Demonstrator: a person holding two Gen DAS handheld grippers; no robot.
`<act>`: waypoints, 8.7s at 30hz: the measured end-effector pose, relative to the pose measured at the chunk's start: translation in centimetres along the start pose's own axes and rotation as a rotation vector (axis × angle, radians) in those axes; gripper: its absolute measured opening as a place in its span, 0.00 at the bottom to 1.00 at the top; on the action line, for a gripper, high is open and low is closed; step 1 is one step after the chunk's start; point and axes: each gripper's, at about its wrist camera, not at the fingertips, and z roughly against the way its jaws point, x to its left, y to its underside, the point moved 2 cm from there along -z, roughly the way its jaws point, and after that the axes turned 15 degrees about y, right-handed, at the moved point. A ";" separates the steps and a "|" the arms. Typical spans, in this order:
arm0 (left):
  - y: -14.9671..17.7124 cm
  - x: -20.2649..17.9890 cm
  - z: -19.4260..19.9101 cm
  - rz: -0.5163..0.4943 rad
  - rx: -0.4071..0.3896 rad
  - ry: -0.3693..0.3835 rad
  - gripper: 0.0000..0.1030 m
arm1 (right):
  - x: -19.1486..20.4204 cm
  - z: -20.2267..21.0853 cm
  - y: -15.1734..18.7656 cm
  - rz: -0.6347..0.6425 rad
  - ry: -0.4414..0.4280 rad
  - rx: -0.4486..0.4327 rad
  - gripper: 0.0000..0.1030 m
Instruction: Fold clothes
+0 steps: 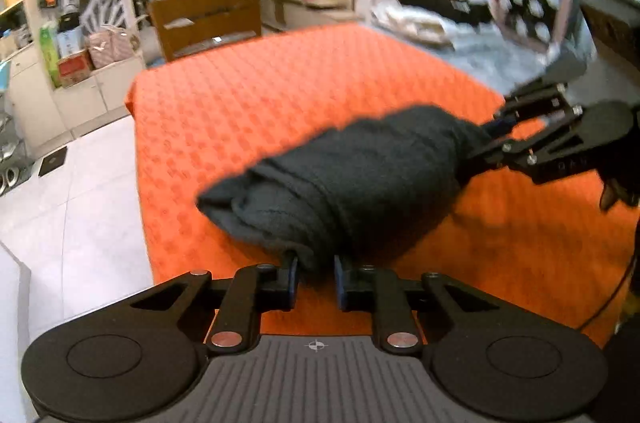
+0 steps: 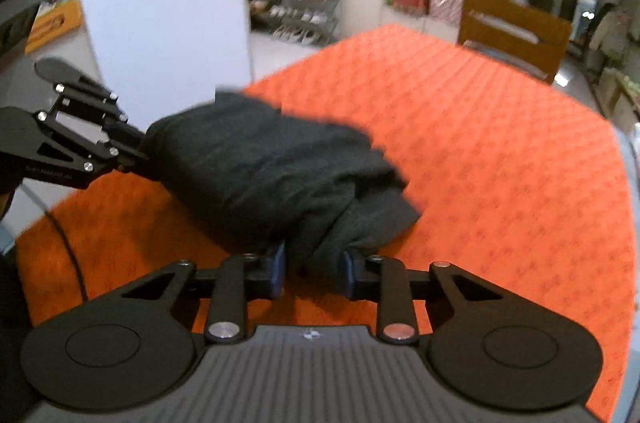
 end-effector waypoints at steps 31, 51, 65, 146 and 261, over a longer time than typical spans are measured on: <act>-12.2 16.1 -3.7 -0.111 -0.049 0.192 0.44 | 6.2 4.1 -3.5 -0.728 0.593 0.065 0.84; -19.0 20.5 -11.2 -0.460 0.238 0.802 0.64 | 12.6 -1.8 -7.6 -1.173 0.829 0.061 0.85; -23.7 21.6 -19.5 -0.502 0.418 1.040 0.70 | 12.4 -9.9 -8.5 -1.755 0.945 -0.129 0.86; -22.1 -10.0 -8.9 -0.632 0.088 1.045 1.00 | -18.1 24.6 26.6 -1.831 0.967 -0.366 0.31; -30.7 9.7 -8.8 -0.666 0.019 1.057 1.00 | -0.3 10.3 -15.4 -1.194 1.877 -0.042 1.00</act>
